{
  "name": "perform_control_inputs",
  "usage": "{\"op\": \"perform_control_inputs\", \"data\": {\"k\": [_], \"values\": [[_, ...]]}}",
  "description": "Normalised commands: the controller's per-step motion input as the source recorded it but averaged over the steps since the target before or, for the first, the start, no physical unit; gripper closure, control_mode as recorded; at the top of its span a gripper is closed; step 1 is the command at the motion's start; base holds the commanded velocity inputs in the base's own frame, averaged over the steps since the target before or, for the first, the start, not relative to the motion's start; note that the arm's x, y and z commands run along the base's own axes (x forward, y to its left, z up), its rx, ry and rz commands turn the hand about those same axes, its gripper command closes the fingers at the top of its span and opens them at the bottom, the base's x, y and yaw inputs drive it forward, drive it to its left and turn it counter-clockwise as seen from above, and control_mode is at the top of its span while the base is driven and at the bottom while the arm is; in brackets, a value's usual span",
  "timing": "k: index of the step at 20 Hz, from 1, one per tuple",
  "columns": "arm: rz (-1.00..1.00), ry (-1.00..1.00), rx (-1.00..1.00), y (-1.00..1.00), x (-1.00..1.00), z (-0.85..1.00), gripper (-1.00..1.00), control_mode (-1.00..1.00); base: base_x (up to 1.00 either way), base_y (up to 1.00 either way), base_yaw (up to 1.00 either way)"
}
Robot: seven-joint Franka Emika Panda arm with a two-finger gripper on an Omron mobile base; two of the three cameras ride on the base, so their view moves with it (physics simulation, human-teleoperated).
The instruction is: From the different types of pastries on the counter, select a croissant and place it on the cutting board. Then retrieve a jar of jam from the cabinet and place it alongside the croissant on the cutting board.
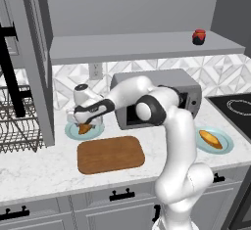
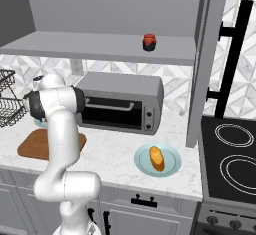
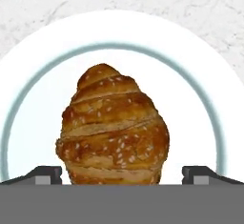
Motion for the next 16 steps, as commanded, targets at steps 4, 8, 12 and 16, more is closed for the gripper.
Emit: {"op": "perform_control_inputs", "data": {"k": [4,8,12,16], "values": [[0.00,-0.03,0.01,0.00,0.01,-0.31,1.00,-1.00,0.00,0.00,0.00],[0.00,-0.09,0.05,-0.03,0.00,-0.24,1.00,-1.00,0.00,0.00,0.00],[0.00,-0.13,0.10,-0.17,-0.10,0.03,1.00,-1.00,0.00,0.00,0.00],[-0.08,-0.06,0.06,-0.44,-0.39,0.76,1.00,-1.00,0.00,0.00,0.00]]}}
